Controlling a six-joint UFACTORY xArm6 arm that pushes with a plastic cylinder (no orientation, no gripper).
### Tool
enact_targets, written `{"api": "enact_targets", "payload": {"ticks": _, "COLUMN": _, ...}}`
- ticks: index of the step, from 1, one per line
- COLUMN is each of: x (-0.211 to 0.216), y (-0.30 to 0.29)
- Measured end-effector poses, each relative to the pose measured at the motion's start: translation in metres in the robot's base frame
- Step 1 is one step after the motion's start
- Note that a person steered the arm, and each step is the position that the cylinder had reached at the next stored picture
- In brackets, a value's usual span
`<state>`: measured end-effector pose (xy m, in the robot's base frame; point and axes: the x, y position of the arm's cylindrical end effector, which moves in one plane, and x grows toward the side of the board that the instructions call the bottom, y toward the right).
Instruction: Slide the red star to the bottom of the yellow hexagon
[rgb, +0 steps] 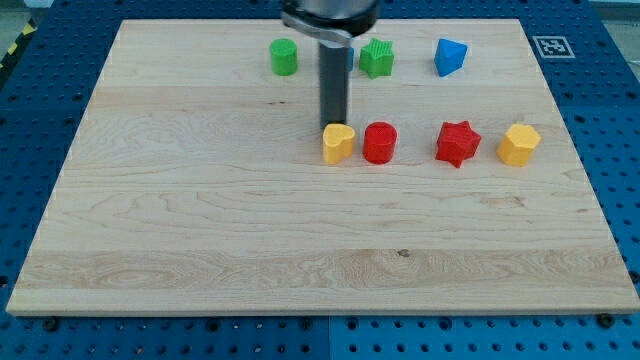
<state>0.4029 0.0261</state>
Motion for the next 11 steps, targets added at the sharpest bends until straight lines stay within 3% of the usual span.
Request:
{"api": "enact_targets", "payload": {"ticks": 2, "x": 0.000, "y": 0.081}}
{"api": "enact_targets", "payload": {"ticks": 6, "x": 0.031, "y": 0.134}}
{"api": "enact_targets", "payload": {"ticks": 11, "x": 0.081, "y": 0.152}}
